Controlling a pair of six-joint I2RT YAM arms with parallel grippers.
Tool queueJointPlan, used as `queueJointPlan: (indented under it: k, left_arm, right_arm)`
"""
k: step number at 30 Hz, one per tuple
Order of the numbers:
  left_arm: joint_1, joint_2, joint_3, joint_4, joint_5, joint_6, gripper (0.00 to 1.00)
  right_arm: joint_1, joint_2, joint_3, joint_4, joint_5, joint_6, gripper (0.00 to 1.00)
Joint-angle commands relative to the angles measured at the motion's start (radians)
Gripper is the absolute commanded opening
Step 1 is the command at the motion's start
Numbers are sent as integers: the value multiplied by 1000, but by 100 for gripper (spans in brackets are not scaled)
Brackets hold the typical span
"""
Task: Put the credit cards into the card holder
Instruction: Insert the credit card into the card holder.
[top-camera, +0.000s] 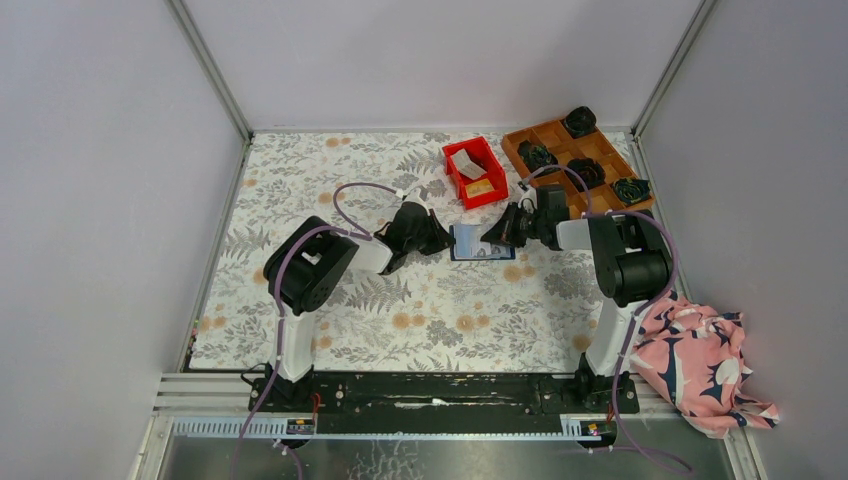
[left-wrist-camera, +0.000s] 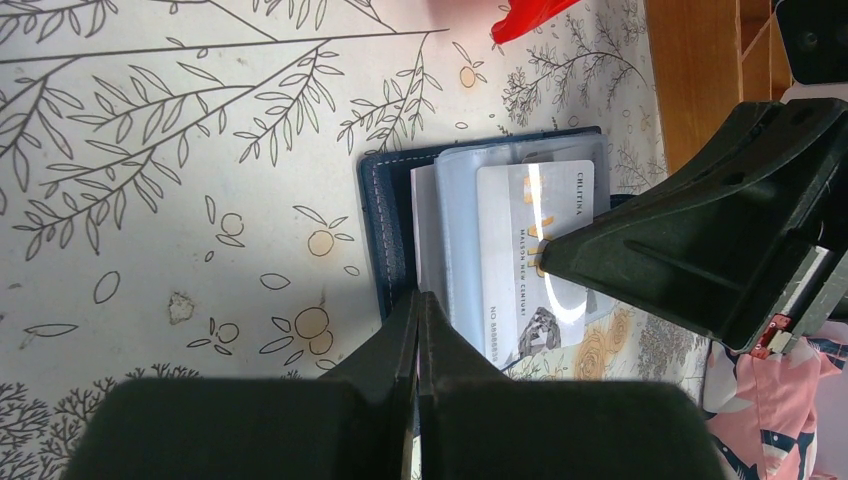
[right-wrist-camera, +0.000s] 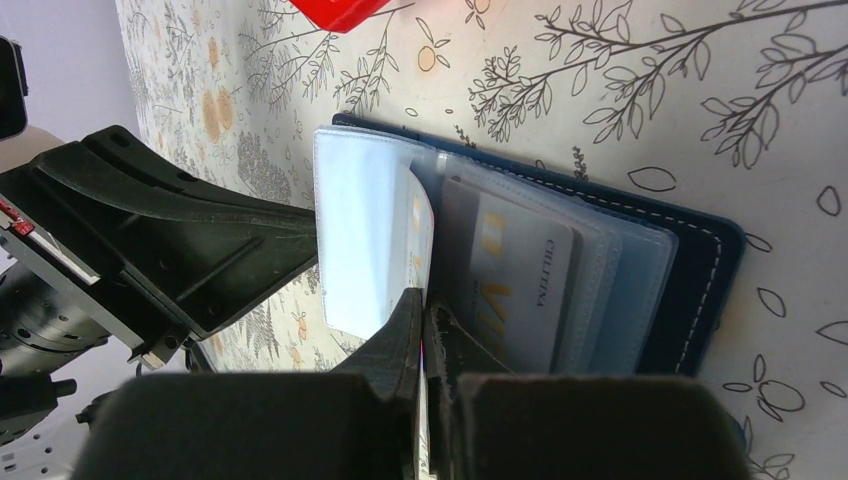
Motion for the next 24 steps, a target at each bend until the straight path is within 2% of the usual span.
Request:
queueJointPlan:
  k: [1,21,23,24]
  left_arm:
    - [-7,5,-14,-105,-52,32,0]
    - [-16,14,-18,-90,-38,26,0]
    - [-16,12,-21,-88,-38,24,0]
    - [-16,11,-23,-87,-38,24,0]
  right_arm:
    - [33,14,-46,-107,53,-42,0]
    - [105,53,10,-143,127,-24,0]
    - [106,49,9,-148,136,-23,3]
    - [107,43,6,-150,145,-23,8]
